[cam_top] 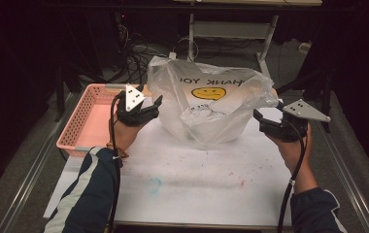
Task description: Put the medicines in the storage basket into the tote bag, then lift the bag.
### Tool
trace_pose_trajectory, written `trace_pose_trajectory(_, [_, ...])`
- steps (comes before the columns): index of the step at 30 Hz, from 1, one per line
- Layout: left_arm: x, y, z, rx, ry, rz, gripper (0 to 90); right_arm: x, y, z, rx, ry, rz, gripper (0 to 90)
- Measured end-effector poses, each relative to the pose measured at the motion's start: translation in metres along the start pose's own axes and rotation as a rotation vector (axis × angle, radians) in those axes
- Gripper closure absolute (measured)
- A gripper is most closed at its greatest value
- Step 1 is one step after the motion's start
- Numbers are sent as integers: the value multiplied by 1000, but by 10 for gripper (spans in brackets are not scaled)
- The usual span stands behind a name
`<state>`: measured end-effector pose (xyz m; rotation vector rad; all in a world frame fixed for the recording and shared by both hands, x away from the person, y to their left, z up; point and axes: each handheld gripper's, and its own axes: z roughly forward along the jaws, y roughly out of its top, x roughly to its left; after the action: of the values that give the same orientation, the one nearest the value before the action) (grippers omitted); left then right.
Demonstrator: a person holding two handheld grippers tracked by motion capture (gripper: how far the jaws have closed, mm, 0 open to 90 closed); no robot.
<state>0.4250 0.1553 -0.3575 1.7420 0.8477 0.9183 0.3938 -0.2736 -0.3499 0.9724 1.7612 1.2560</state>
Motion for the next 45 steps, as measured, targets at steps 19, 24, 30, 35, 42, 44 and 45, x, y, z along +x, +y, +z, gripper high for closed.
trace_pose_trajectory(19, [-15,-24,-26,-3,-49,42,233,16,-9,-12,-15,30,21,218])
trace_pose_trajectory(24, [-15,-33,-32,26,-50,61,210,23,-13,-14,-19,34,10,214])
trace_pose_trajectory(30, [-14,-39,-45,24,-49,80,195,28,-19,-15,6,46,-11,208])
trace_pose_trajectory(35, [-16,-42,-55,23,-54,87,195,33,-23,-16,19,50,-11,201])
trace_pose_trajectory(42, [-14,-47,-63,22,-46,105,194,40,-28,-15,22,63,-37,197])
trace_pose_trajectory(44, [-13,-50,-66,24,-45,108,195,42,-30,-15,24,62,-44,195])
trace_pose_trajectory(45, [-12,-51,-67,27,-42,114,194,43,-31,-15,26,65,-47,195])
